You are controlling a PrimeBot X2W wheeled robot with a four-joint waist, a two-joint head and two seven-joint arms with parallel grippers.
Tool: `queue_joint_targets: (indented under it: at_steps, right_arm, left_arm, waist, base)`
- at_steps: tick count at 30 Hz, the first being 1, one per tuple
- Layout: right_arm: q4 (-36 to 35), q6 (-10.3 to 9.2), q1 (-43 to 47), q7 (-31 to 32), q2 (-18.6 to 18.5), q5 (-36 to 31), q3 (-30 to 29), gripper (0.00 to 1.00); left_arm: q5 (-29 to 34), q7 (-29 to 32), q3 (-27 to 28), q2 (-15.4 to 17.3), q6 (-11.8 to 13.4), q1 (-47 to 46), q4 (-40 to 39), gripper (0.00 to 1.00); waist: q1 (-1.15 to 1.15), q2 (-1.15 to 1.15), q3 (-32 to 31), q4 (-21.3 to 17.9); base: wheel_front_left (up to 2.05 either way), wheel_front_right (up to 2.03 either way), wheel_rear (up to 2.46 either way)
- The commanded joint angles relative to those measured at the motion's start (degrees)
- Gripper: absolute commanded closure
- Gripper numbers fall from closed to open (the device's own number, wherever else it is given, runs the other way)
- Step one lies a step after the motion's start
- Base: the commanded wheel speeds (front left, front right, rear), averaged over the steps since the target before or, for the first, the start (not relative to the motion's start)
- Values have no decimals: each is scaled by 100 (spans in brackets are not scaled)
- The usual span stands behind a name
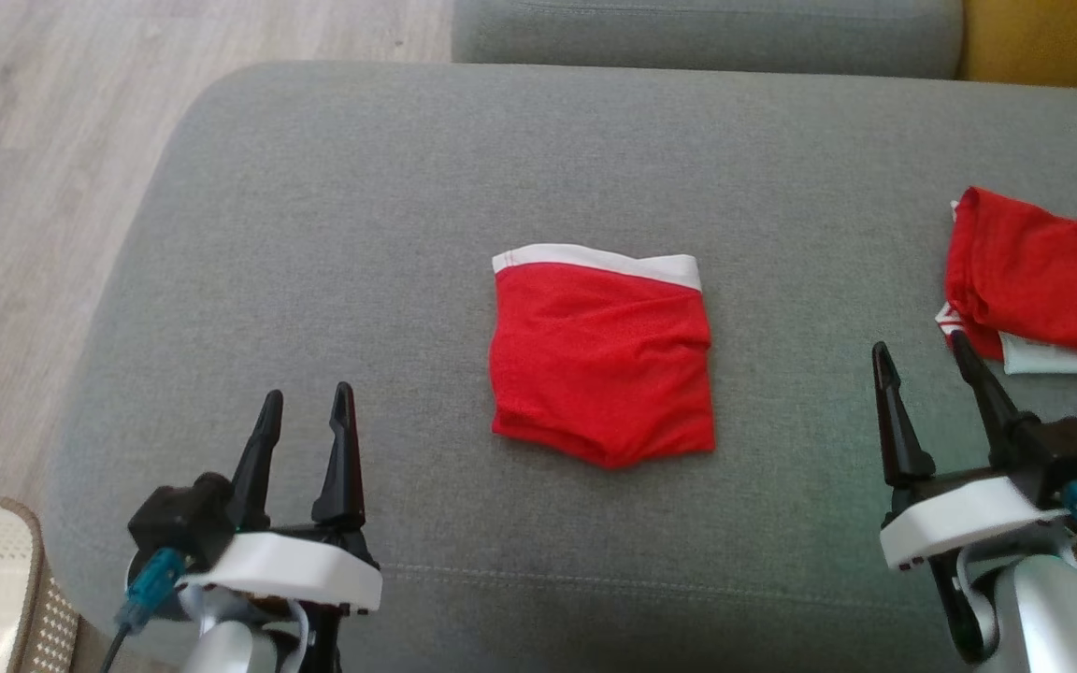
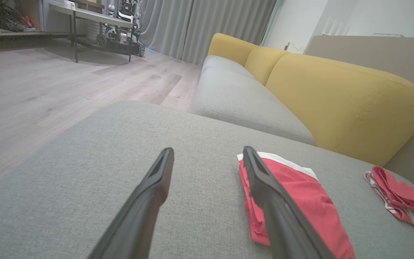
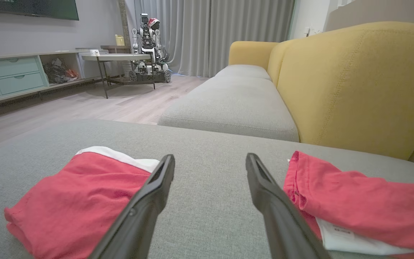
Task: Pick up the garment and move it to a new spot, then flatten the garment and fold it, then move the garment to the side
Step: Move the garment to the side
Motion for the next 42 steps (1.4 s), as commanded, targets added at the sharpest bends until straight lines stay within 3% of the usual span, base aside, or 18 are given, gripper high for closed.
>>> queue_joint_targets:
  at_steps: [1,21,24,31,42]
  right_arm:
    - [-220,-2,-114,-30,14,30,154,0]
    - [-112,-2,-94,-30,15,717,257,0]
    - [1,-2,-104,-30,16,1159,290,0]
    - [732,-2,-407,25,16,2027,774,0]
    - [1839,-2,-1172,459,16,3222,904,0]
  left_arm:
    - [22,-70,148,34,36,-175,-208,0]
    - [129,-70,75,34,0,-103,-171,0]
    - [127,-70,50,34,-21,-120,-152,0]
    - [89,-70,-73,34,-55,-275,-130,0]
    - [-41,-70,-275,34,5,-465,-97,0]
  waist:
    - [0,0,24,-34]
    - [0,0,101,44]
    - [0,0,137,103]
    - [0,0,433,389]
    - [0,0,846,969]
  base:
    - [0,0,0]
    - [0,0,0]
    - [0,0,0]
    - [0,0,0]
    - [0,0,0]
